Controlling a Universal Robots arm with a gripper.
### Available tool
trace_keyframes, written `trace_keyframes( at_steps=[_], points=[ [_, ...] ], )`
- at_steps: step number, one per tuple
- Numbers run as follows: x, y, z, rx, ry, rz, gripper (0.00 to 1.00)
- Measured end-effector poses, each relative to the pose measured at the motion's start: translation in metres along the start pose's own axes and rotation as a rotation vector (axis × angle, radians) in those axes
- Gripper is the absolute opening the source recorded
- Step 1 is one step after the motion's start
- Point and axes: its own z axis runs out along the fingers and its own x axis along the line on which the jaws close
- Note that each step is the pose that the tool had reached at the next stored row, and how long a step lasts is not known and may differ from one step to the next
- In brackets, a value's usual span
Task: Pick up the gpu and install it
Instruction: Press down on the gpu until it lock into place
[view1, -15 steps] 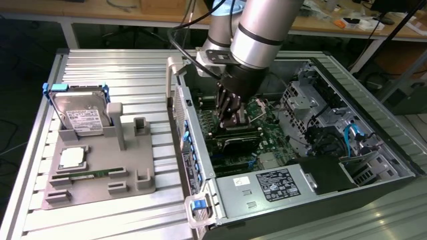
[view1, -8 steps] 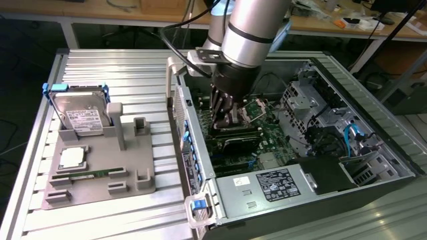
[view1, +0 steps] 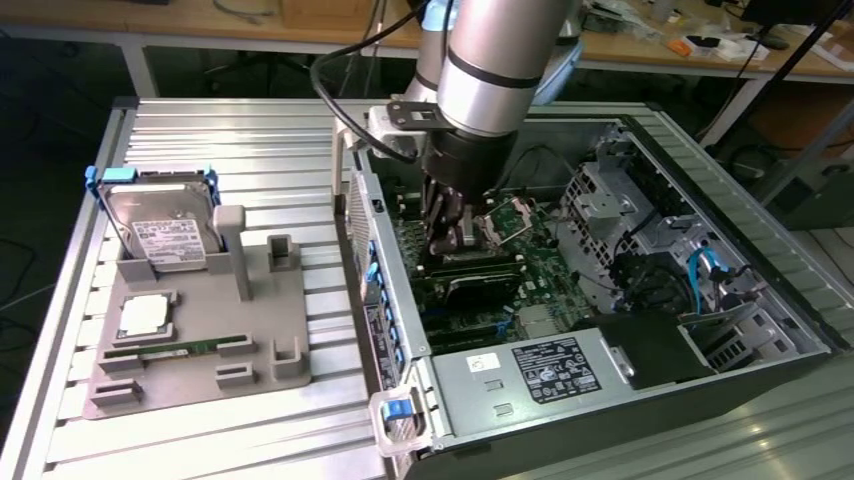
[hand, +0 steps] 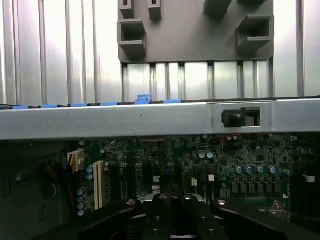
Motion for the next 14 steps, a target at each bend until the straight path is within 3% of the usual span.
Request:
trace_keyframes(
  at_steps=[2, 3, 4, 5, 14],
  points=[
    [0.000, 0.0005, 0.0000, 0.0000, -0.0361, -0.002, 0.11],
    [0.000, 0.0009, 0.0000, -0.0003, -0.0500, -0.003, 0.11],
    [0.000, 0.0013, 0.0001, -0.0005, -0.0585, -0.003, 0.11],
    [0.000, 0.0019, 0.0001, -0.0006, -0.0608, -0.003, 0.11],
    [0.011, 0.0082, 0.0009, -0.0007, -0.0609, -0.003, 0.11]
  ],
)
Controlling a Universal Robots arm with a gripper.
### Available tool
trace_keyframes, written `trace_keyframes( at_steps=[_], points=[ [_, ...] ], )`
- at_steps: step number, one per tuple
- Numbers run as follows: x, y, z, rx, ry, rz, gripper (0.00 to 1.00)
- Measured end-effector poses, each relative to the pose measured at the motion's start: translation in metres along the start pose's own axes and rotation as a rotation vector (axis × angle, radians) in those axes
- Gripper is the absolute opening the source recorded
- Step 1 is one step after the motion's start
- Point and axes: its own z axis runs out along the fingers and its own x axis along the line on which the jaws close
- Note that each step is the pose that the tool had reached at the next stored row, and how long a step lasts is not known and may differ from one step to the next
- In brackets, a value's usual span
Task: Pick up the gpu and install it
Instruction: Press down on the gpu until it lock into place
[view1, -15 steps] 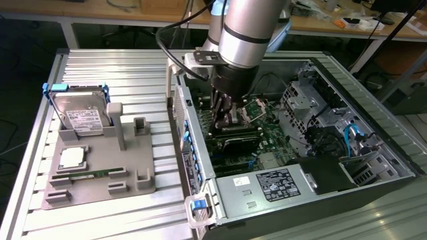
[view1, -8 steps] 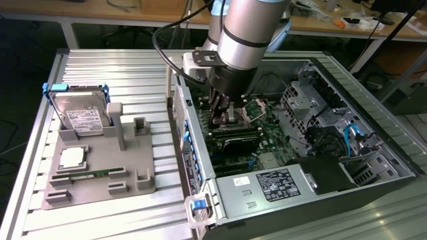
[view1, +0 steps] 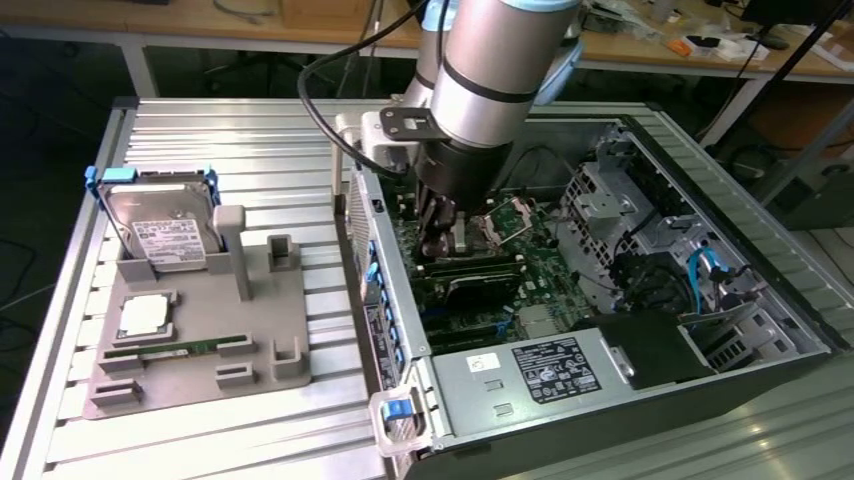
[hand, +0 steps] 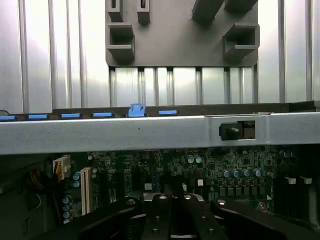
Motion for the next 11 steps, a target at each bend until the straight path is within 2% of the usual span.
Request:
trace_keyframes(
  at_steps=[11],
  points=[
    [0.007, 0.0117, 0.0006, 0.0000, -0.0003, 0.000, 0.11]
  ],
)
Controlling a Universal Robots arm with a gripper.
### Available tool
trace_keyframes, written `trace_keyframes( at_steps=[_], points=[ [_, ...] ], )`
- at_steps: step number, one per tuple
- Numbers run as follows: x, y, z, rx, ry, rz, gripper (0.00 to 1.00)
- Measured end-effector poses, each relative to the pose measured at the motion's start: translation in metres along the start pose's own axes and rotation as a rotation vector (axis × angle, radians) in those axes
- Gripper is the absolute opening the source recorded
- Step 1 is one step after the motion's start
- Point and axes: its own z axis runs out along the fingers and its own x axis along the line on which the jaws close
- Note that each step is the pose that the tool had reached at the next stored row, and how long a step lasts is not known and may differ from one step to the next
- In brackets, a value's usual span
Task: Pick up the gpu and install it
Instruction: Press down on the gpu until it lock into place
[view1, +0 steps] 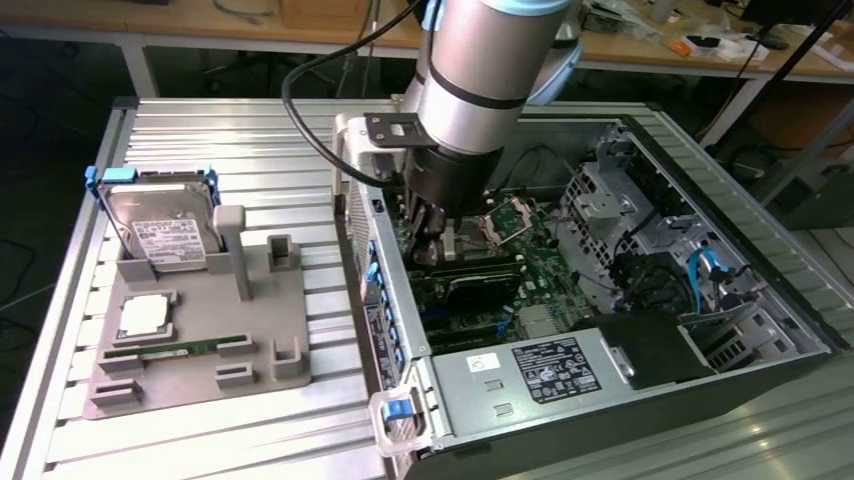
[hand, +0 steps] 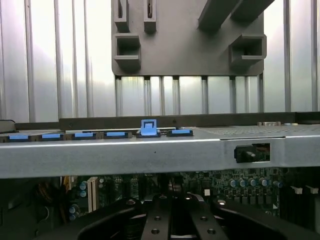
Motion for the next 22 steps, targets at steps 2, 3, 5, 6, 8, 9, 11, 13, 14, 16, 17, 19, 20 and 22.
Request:
trace_keyframes(
  at_steps=[2, 3, 5, 6, 8, 9, 11, 13, 14, 16, 17, 19, 20, 22],
  points=[
    [0.0010, 0.0008, 0.0001, 0.0000, 0.0000, 0.000, 0.11],
    [0.0015, 0.0010, 0.0000, 0.0000, 0.0000, 0.000, 0.11],
    [0.0021, 0.0016, 0.0001, 0.0000, 0.0000, 0.000, 0.11],
    [0.0027, 0.0022, 0.0001, 0.0000, 0.0001, 0.000, 0.11],
    [0.0039, 0.0030, 0.0001, 0.0000, 0.0000, 0.000, 0.11],
    [0.0044, 0.0034, 0.0002, 0.0000, 0.0000, 0.000, 0.11],
    [0.0046, 0.0035, 0.0002, 0.0000, 0.0000, 0.000, 0.11],
    [0.0046, 0.0035, 0.0002, 0.0000, 0.0000, 0.000, 0.11],
    [0.0046, 0.0035, 0.0001, -0.0001, 0.0001, 0.000, 0.11],
    [0.0046, 0.0037, 0.0002, 0.0000, 0.0000, 0.000, 0.11],
    [0.0046, 0.0041, 0.0002, 0.0001, 0.0000, 0.000, 0.11],
    [0.0047, 0.0050, 0.0002, 0.0000, 0.0000, 0.000, 0.11],
    [0.0047, 0.0058, 0.0003, 0.0000, 0.0000, 0.000, 0.11],
    [0.0046, 0.0080, 0.0004, 0.0001, -0.0001, 0.000, 0.11]
  ],
)
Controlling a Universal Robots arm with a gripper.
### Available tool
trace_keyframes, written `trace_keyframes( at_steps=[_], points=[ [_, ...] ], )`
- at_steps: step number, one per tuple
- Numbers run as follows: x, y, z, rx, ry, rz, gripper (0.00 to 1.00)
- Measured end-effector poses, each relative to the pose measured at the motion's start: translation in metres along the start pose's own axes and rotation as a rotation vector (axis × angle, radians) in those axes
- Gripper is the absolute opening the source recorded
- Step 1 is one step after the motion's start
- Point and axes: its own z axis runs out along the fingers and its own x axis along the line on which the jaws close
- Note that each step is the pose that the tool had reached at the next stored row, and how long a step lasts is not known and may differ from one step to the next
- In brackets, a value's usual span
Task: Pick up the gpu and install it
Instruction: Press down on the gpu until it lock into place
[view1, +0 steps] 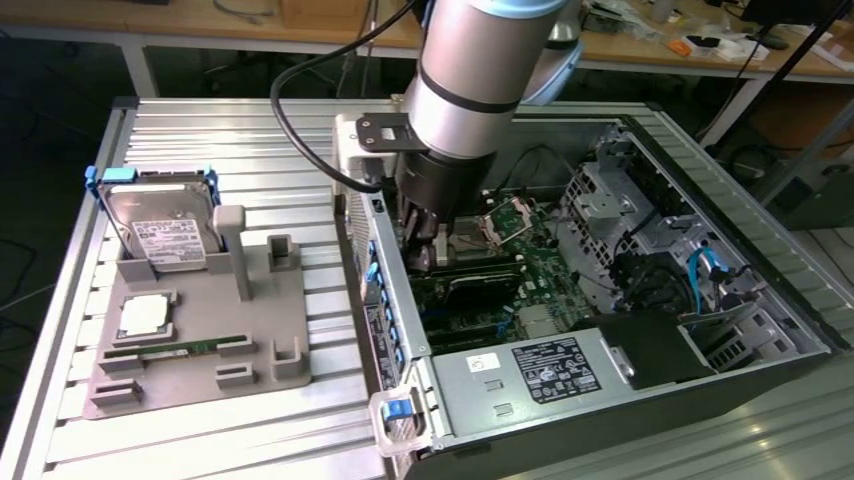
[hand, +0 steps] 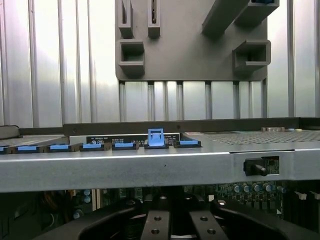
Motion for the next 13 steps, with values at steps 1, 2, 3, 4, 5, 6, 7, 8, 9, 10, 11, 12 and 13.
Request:
trace_keyframes(
  at_steps=[1, 2, 3, 4, 5, 6, 7, 8, 9, 10, 11, 12, 13],
  points=[
    [-0.0001, 0.0010, 0.0000, 0.0000, 0.0000, 0.000, 0.11],
    [-0.0001, 0.0020, 0.0001, 0.0000, 0.0000, 0.000, 0.11],
    [-0.0003, 0.0031, 0.0002, 0.0000, 0.0000, 0.000, 0.11],
    [-0.0003, 0.0048, 0.0003, 0.0001, 0.0001, 0.000, 0.11],
    [-0.0004, 0.0056, 0.0003, 0.0003, 0.0001, 0.000, 0.11],
    [-0.0004, 0.0063, 0.0004, 0.0003, 0.0001, 0.000, 0.11],
    [-0.0003, 0.0072, 0.0004, 0.0003, 0.0001, 0.000, 0.11],
    [-0.0003, 0.0079, 0.0005, 0.0001, 0.0000, 0.000, 0.11],
    [-0.0004, 0.0089, 0.0005, -0.0002, 0.0000, 0.000, 0.11],
    [-0.0004, 0.0088, 0.0005, -0.0001, 0.0000, 0.000, 0.11],
    [-0.0004, 0.0089, 0.0005, 0.0001, -0.0001, 0.000, 0.11],
    [-0.0003, 0.0089, 0.0002, 0.0002, -0.0002, 0.000, 0.11],
    [-0.0003, 0.0089, -0.0002, 0.0001, -0.0002, 0.000, 0.11]
  ],
)
